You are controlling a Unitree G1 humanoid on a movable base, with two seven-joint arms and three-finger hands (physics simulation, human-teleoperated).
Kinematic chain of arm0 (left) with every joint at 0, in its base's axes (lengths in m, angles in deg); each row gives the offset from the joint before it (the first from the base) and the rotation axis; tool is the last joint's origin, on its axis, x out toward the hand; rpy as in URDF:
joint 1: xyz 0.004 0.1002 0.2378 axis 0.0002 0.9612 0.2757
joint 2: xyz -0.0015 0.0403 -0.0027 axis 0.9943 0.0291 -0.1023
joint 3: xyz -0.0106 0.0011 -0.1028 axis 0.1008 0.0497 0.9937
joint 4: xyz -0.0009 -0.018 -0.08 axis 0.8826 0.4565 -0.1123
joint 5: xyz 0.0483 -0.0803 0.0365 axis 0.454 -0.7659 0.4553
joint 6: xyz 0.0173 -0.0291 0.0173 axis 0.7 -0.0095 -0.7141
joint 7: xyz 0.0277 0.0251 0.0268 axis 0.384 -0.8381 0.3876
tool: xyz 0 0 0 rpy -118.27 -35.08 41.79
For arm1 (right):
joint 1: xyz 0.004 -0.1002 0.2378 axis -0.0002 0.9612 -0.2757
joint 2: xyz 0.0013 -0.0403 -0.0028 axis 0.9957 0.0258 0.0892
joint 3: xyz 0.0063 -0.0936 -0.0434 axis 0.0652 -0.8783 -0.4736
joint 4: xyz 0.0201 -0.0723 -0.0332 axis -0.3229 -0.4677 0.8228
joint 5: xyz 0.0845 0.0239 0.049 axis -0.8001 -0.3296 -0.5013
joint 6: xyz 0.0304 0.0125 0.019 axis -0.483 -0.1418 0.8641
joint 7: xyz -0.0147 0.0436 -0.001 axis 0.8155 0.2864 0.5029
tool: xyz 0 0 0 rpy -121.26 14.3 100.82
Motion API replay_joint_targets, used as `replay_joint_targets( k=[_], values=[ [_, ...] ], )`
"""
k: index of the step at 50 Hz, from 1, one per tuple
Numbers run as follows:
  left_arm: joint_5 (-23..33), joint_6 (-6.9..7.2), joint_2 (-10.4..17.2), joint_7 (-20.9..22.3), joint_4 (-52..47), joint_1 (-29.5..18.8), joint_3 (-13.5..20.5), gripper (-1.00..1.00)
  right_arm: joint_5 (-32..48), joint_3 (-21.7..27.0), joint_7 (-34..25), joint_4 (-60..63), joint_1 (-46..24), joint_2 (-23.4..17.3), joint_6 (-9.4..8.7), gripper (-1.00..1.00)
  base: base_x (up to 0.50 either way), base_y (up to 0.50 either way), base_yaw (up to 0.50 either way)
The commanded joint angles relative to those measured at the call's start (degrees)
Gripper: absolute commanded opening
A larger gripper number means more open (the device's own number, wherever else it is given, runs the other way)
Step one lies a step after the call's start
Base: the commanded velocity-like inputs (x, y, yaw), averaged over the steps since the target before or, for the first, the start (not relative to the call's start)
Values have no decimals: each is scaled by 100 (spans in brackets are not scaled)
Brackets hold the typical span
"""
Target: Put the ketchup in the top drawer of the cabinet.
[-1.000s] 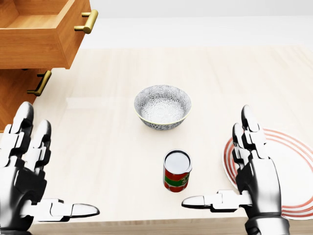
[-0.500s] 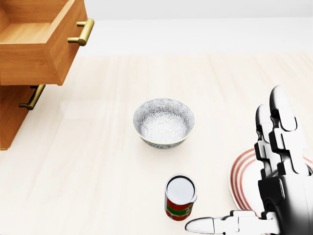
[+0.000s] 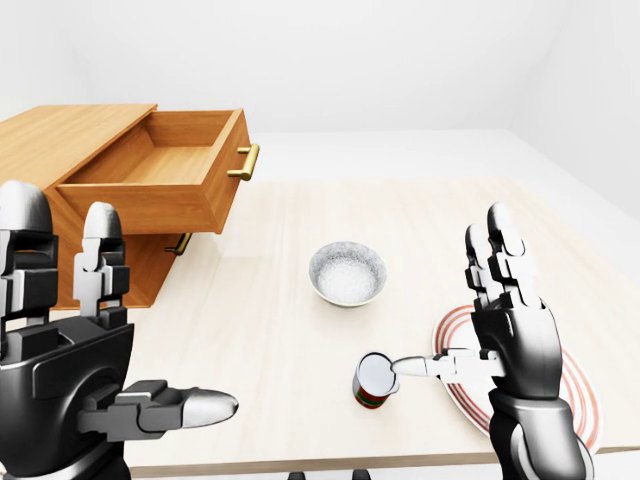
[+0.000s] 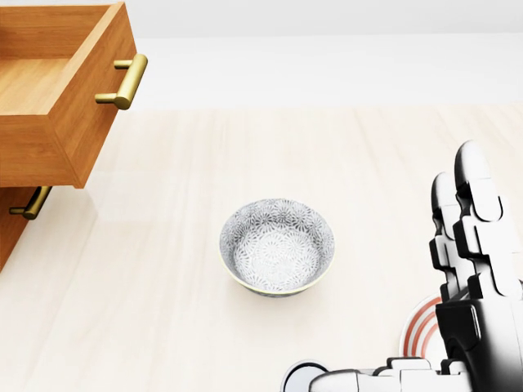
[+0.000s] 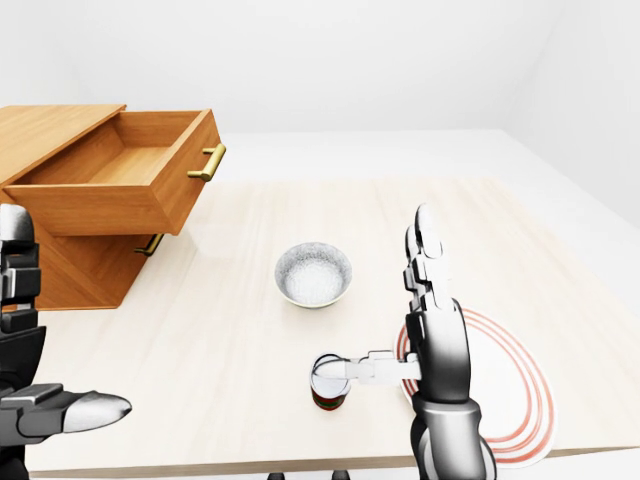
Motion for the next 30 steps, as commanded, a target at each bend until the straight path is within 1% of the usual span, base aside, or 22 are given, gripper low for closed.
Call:
replay_joint_targets(
  k=[1,3,4,7,10,12,15,21,30],
  values=[
    [8,0,-11,21,-7,2,13,100,3,56,-10,-50,-3,24,0,100,50,0,0],
    [0,0,-5,8,-25,0,18,100,-23,102,27,-61,-38,59,0,100,49,0,0],
    [-22,0,-9,16,-50,16,35,100,-117,124,-7,-61,-31,67,0,100,0,0,0],
    [-60,0,-13,19,-85,16,79,100,26,87,40,-99,-53,45,0,100,0,0,0],
    [-64,0,-18,21,-89,13,86,100,-35,97,4,47,30,47,0,100,0,0,0],
    [-62,0,-23,23,-94,13,83,100,248,22,13,-40,50,-29,0,100,0,0,0],
    [-29,0,-23,29,-47,11,55,100,344,29,19,-3,41,-3,0,100,0,0,0],
    [-109,0,-25,38,-96,10,137,100,521,41,8,-62,36,12,0,100,0,0,0],
    [-122,0,-16,31,-98,-7,152,100,562,56,8,-101,16,36,0,100,0,48,0]
  ],
)
